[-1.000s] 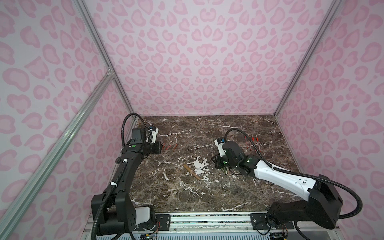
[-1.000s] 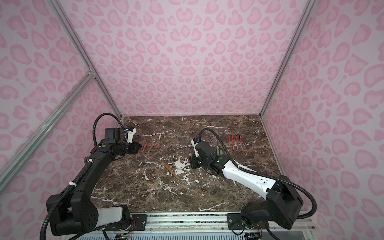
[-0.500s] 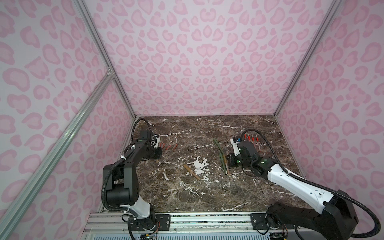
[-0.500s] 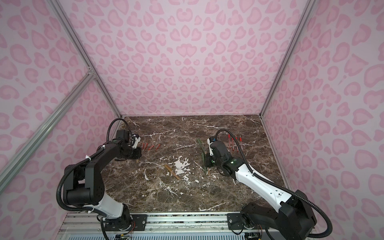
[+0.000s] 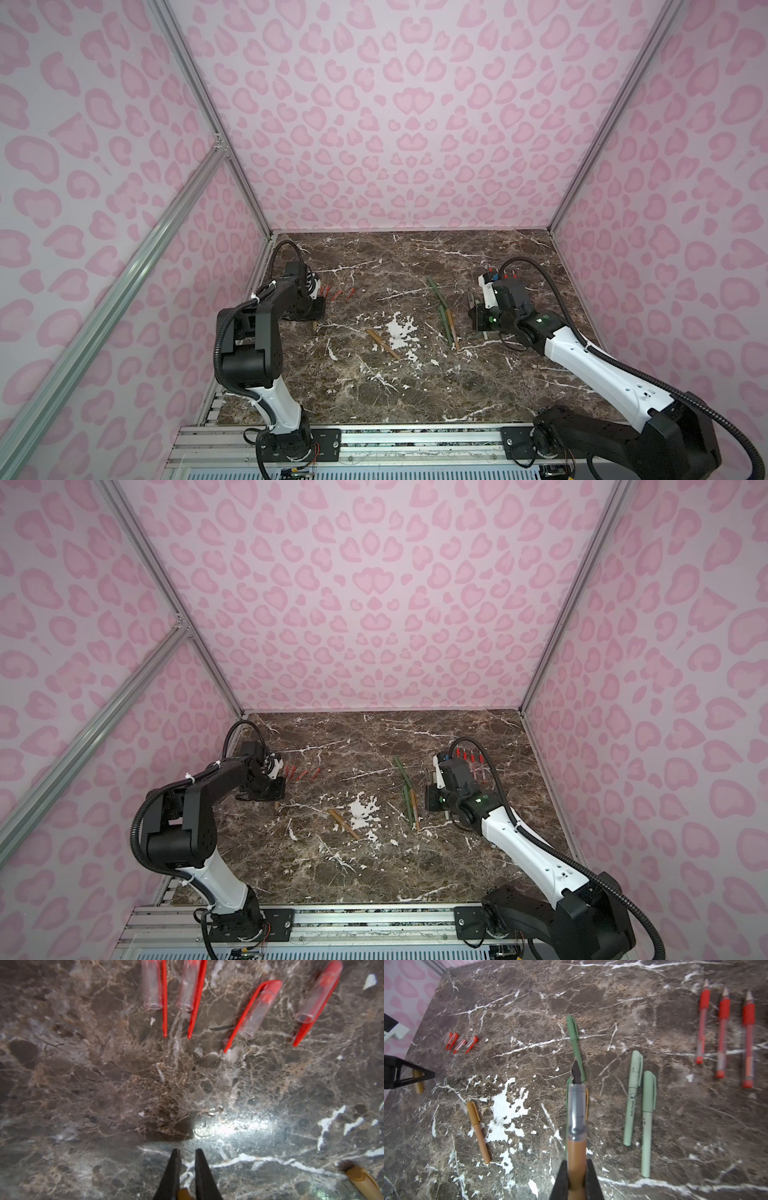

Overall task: Open the pen caps
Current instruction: 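Lower the tan cap near the red caps while the right carries the pen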

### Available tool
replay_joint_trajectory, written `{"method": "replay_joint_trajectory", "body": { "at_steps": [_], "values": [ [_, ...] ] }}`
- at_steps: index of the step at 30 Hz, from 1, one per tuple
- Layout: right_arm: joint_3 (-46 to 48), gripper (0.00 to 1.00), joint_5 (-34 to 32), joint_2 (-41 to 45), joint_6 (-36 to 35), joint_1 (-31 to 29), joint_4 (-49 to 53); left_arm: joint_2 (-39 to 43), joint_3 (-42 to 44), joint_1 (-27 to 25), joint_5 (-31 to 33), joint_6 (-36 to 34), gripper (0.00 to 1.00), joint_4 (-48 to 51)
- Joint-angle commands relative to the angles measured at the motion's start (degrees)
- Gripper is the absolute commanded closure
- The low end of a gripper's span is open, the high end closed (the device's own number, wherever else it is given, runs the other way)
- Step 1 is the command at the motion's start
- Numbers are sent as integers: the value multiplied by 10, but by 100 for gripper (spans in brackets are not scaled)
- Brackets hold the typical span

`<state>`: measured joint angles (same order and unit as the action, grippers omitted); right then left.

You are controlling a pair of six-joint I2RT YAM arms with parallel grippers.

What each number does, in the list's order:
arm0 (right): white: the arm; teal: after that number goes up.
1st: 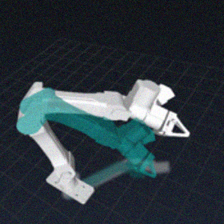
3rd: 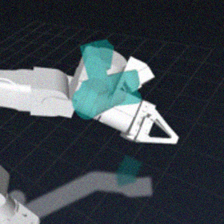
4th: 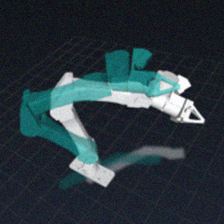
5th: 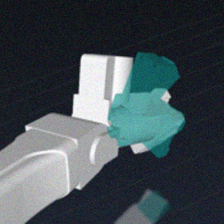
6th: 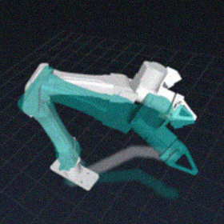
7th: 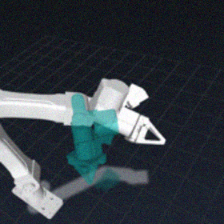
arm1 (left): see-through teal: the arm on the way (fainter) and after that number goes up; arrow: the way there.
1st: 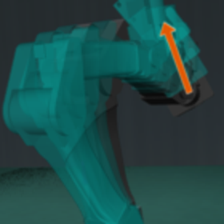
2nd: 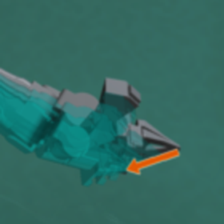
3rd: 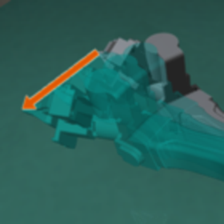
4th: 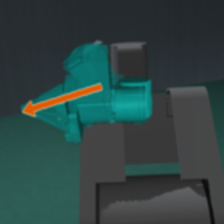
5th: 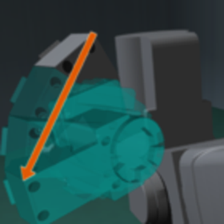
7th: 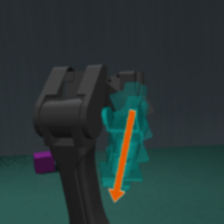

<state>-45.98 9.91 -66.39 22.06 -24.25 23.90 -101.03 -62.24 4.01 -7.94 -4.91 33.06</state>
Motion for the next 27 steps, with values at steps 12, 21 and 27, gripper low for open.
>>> {"method": "replay_joint_trajectory", "body": {
  "at_steps": [12, 21, 27],
  "values": [
    [6, 100, 17, 31, -30, 101, 39, -19, -3, -1, 18, 3, 67, 6],
    [-2, 100, 12, 12, -86, 191, 88, 41, 6, -5, 0, 15, 51, 6],
    [-9, 100, -36, -19, -109, 220, 97, 129, 34, -12, -33, 16, 41, -14]
  ]
}}
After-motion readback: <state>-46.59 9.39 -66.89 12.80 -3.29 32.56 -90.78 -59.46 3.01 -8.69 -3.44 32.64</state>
